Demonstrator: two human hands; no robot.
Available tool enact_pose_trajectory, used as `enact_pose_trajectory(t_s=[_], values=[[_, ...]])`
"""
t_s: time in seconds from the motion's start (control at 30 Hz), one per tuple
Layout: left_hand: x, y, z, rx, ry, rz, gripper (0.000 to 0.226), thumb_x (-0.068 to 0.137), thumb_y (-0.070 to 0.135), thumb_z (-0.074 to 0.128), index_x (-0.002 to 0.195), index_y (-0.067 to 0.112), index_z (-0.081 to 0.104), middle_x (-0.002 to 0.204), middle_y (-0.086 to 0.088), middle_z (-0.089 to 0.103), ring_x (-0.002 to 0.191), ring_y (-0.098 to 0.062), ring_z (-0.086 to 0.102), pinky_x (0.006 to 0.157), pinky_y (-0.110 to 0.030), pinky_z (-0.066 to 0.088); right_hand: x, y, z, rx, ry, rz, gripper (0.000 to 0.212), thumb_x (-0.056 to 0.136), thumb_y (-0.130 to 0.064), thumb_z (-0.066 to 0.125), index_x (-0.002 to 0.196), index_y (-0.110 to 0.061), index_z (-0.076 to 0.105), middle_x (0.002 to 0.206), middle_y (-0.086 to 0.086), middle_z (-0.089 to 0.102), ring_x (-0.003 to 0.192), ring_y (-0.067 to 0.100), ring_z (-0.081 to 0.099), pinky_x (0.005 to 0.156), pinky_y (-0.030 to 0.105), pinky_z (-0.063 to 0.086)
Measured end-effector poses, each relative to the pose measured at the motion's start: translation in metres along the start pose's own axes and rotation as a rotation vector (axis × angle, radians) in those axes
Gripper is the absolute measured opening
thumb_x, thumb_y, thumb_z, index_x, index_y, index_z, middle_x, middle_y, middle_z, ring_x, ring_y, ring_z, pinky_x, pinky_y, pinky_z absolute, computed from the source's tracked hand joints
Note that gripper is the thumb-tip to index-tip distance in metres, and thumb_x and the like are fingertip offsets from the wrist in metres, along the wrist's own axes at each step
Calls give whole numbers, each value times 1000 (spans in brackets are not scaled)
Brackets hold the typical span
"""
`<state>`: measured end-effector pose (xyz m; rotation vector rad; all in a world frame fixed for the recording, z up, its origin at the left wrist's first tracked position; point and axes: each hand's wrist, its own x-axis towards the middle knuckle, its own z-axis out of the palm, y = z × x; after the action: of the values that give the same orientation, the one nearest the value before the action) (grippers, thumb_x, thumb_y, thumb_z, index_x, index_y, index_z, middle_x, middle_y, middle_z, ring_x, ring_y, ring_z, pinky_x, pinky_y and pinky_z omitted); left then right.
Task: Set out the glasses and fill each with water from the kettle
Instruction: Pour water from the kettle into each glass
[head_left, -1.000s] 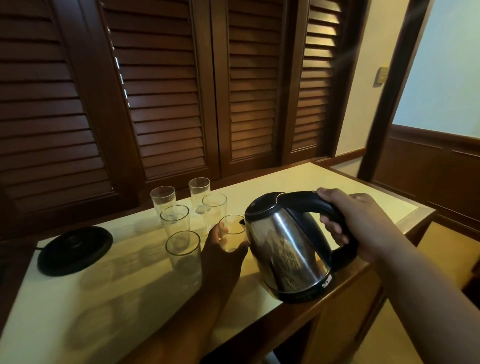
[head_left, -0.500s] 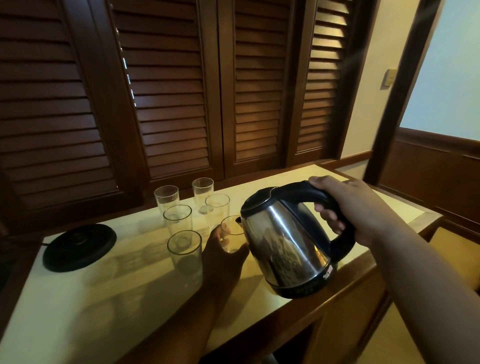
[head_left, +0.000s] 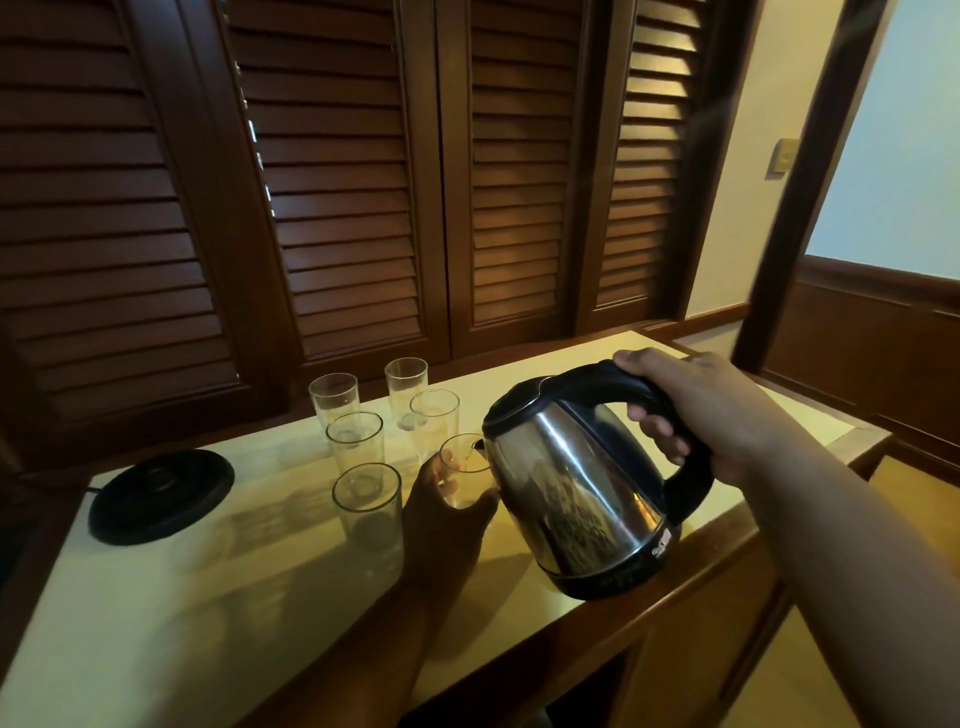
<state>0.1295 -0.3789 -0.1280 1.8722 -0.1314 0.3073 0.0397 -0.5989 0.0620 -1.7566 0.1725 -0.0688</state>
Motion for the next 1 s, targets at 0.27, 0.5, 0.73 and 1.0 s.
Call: enact_pose_trajectory(t_s=[0.27, 0.5, 0.73, 1.0], values=[[0, -3, 3, -16, 10, 4, 77, 77, 46, 86, 141, 17, 54, 136, -2, 63, 123, -20, 60, 89, -21, 48, 2, -5, 1, -41, -3, -12, 45, 96, -46, 65, 64, -14, 70, 52, 3, 53, 40, 15, 43, 43, 21, 38], [0, -4, 3, -36, 10, 4, 82, 76, 48, 86, 144, 18, 51, 139, -2, 62, 124, -17, 59, 92, -25, 50, 5, -3, -2, -41, -14, -9, 46, 95, -48, 65, 63, -15, 70, 53, 4, 52, 41, 16, 43, 43, 22, 38], [0, -5, 3, -64, 8, 10, 82, 77, 45, 86, 145, 17, 51, 141, -2, 61, 128, -18, 58, 91, -19, 48, 6, -2, -3, -49, -25, -28, 46, 95, -48, 65, 65, -14, 69, 53, 5, 51, 42, 16, 42, 44, 22, 37], [-2, -3, 4, -67, 16, 9, 80, 78, 43, 87, 144, 15, 52, 138, -2, 62, 124, -17, 59, 89, -17, 48, 7, -1, -3, -60, -33, -38, 45, 95, -49, 64, 67, -13, 69, 54, 5, 51, 41, 15, 43, 42, 21, 38]])
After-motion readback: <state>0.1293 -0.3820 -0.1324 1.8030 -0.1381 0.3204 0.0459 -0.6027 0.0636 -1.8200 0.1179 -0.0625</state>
